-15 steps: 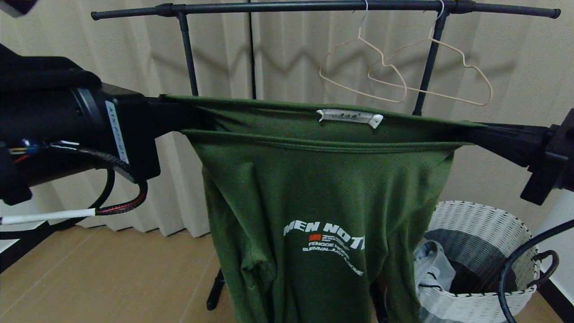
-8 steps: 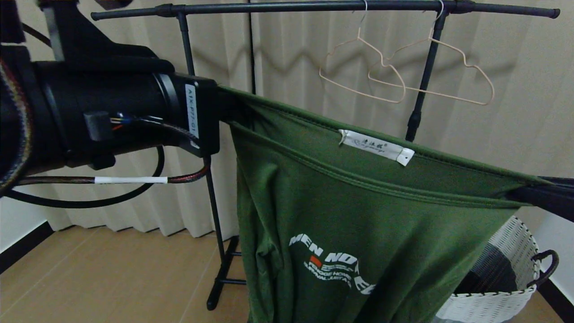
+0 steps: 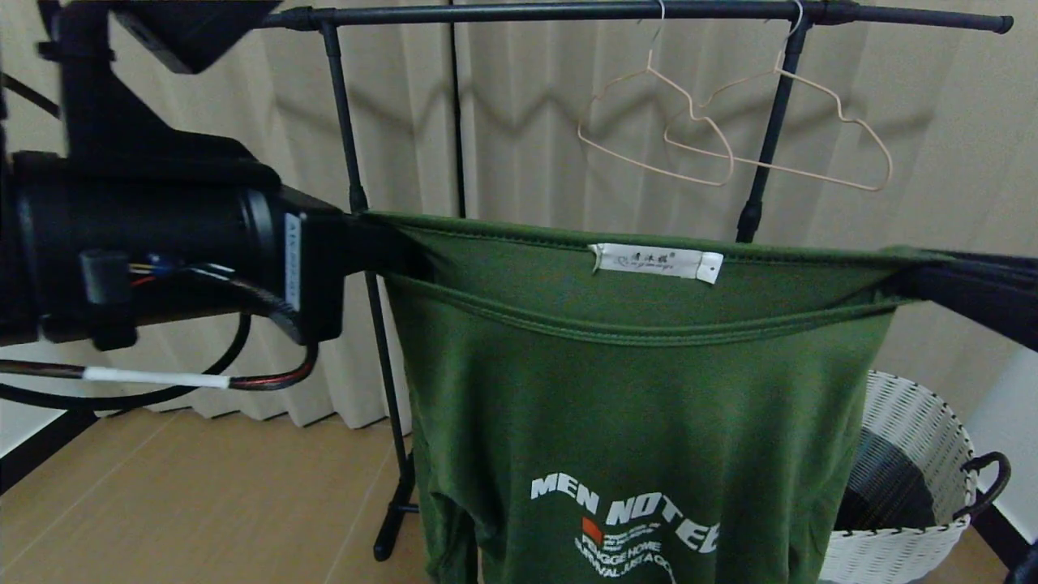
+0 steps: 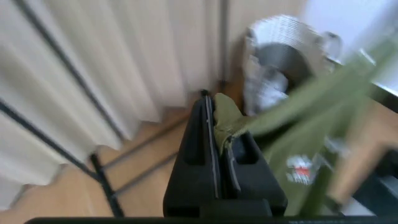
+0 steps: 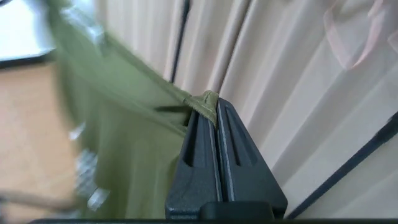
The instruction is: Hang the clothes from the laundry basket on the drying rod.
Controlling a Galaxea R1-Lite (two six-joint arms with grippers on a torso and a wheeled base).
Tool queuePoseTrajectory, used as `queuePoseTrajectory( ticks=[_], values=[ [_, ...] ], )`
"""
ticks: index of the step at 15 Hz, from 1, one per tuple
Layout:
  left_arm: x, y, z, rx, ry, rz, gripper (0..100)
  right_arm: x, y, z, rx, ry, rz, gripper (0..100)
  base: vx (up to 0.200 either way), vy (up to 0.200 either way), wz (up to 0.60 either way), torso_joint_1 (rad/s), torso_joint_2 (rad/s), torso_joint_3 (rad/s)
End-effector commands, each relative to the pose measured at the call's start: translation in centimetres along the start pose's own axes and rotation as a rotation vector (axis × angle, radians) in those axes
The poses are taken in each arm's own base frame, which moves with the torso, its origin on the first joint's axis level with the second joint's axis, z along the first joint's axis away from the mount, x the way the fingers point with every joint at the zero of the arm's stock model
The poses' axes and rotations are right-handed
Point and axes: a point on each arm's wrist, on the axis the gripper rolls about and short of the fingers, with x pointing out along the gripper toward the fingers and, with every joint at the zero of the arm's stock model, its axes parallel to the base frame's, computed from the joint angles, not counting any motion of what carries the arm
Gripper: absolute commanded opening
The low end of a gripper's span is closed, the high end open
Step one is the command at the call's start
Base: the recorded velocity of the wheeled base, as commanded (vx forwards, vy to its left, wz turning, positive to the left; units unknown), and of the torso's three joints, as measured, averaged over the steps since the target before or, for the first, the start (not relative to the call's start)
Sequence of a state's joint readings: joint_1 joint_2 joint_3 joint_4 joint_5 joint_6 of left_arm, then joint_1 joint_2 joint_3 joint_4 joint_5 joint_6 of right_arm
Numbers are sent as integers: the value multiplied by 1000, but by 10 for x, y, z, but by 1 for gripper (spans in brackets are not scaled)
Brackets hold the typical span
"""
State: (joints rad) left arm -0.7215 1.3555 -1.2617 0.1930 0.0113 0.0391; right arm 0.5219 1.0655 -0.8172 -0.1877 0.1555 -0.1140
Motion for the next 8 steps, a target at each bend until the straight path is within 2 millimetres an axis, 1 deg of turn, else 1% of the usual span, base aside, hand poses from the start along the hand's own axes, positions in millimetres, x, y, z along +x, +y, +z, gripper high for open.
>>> queuePoseTrajectory(
  ticks=[1,2,5,6,8],
  values=[
    [-41,1,1,4,-33,-50,0,31,-8,-4,14,2,-13,0,0,0,0,0,0,0],
    [-50,1,-1,7,-33,-59,0,36,-9,-2,15,-19,-14,0,0,0,0,0,0,0],
    [-52,-2,-6,12,-29,-72,0,39,-9,-4,15,-19,-15,0,0,0,0,0,0,0],
    [-49,-2,-6,12,-29,-71,0,38,-9,-4,17,-19,-18,0,0,0,0,0,0,0],
    [-28,-1,3,10,-96,-23,0,30,-10,1,14,-37,-36,0,0,0,0,0,0,0]
  ],
)
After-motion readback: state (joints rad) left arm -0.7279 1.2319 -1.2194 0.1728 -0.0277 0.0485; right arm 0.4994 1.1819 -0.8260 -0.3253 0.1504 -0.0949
